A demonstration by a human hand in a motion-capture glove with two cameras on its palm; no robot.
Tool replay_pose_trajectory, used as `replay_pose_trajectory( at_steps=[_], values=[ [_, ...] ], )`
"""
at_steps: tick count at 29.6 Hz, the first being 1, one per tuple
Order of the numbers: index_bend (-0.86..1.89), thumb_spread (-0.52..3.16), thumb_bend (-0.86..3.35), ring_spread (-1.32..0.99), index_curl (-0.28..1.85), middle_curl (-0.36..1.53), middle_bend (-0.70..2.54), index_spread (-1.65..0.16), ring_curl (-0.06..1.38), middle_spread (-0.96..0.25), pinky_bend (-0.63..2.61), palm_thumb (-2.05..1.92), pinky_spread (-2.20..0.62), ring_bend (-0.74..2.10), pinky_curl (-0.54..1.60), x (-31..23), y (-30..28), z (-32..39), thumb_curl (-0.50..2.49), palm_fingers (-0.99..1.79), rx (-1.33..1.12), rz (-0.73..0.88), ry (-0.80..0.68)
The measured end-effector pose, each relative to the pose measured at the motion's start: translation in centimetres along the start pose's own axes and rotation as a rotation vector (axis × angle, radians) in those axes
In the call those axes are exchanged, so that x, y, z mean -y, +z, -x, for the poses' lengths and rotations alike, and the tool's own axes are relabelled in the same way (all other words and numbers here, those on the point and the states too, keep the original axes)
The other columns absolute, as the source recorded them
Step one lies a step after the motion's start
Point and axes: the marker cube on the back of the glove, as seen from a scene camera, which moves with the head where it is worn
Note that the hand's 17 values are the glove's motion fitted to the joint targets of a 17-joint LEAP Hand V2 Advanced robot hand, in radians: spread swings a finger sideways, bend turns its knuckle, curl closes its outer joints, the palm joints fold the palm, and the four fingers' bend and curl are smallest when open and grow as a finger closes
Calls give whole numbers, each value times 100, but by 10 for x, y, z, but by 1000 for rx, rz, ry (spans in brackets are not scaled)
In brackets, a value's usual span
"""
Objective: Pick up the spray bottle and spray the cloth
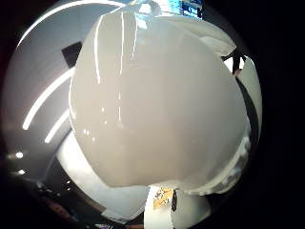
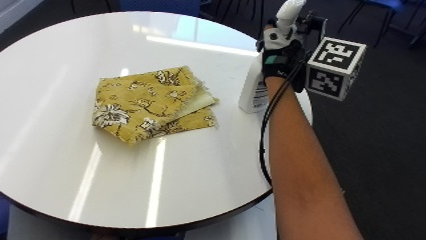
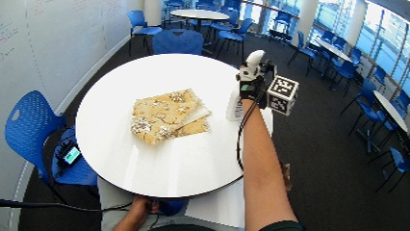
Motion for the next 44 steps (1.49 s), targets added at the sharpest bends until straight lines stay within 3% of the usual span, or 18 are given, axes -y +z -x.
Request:
replay_pose_trajectory(
  at_steps=[7, 10, 13, 19, 23, 32, 44],
  values=[
    [25, 55, -3, -21, 58, 53, 64, -27, 47, -21, 50, 89, -30, 72, 41, -10, 3, -16, 76, 140, -29, 46, 41],
    [26, 54, -3, -20, 58, 53, 65, -27, 47, -21, 48, 89, -30, 71, 40, -20, 2, -20, 77, 139, -41, 146, 53],
    [28, 54, -3, -20, 59, 53, 65, -27, 47, -20, 47, 89, -29, 71, 40, -32, 8, -13, 77, 140, -25, 404, 60],
    [28, 53, -3, -20, 59, 53, 65, -27, 47, -20, 46, 89, -29, 72, 40, -60, 37, 21, 78, 139, 20, 1150, 65],
    [29, 52, -3, -19, 60, 53, 65, -27, 47, -20, 45, 90, -29, 72, 40, -73, 44, 31, 79, 139, -113, 1420, 57],
    [28, 51, -3, -19, 60, 53, 66, -27, 47, -20, 45, 89, -29, 72, 40, -90, 52, 35, 80, 139, -397, 1663, 92],
    [29, 49, -3, -20, 60, 53, 65, -27, 47, -20, 45, 89, -29, 71, 40, -98, 72, 38, 81, 139, -702, 1783, 107]
  ],
)
